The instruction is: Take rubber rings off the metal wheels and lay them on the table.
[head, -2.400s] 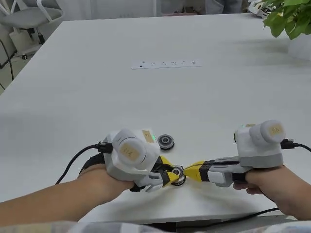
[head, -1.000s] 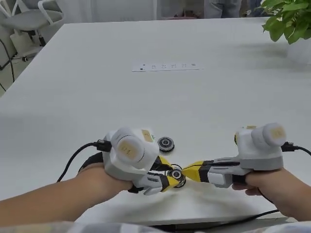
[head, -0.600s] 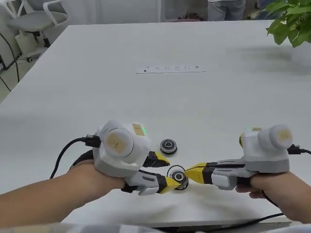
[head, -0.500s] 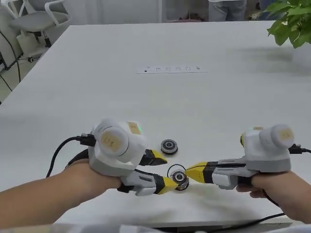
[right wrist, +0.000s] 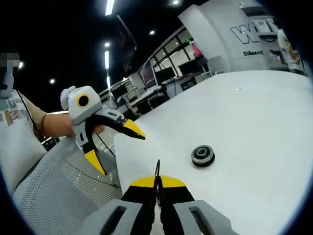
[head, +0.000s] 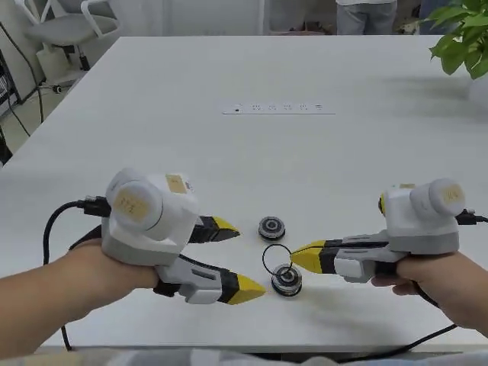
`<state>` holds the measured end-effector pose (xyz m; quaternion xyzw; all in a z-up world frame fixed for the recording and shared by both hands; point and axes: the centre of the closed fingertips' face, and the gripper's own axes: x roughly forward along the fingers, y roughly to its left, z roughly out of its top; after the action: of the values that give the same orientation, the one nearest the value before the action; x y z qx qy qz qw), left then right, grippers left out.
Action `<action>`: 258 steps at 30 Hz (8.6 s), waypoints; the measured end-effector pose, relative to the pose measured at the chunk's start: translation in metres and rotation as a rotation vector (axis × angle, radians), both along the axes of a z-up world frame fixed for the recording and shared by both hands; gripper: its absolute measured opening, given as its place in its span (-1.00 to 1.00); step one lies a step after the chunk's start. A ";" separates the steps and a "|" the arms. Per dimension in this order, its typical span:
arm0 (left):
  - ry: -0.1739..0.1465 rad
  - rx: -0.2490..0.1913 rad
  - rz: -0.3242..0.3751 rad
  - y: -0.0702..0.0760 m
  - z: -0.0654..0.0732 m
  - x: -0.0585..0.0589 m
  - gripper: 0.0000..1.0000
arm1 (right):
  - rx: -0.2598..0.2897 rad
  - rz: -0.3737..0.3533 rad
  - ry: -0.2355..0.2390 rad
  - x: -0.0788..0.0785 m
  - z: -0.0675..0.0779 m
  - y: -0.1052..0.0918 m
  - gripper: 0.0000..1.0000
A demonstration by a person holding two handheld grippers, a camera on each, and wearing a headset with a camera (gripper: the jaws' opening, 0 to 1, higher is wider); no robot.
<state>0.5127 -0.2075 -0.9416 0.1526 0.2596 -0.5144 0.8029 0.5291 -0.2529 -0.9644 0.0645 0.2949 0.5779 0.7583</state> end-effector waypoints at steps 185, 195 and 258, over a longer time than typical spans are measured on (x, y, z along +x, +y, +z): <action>-0.036 0.112 -0.070 -0.059 -0.062 0.019 -0.76 | -0.031 -0.082 0.021 -0.001 -0.038 -0.016 -1.00; -0.036 0.112 -0.076 -0.060 -0.062 0.018 -0.76 | -0.024 -0.064 0.021 -0.003 -0.037 -0.013 -1.00; -0.048 0.002 -0.007 0.004 0.006 0.006 0.07 | 0.008 0.035 -0.049 0.009 0.005 0.018 -1.00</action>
<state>0.5188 -0.2040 -0.9352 0.1667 0.2404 -0.5131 0.8069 0.5385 -0.2347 -0.9592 0.0481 0.2748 0.5935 0.7550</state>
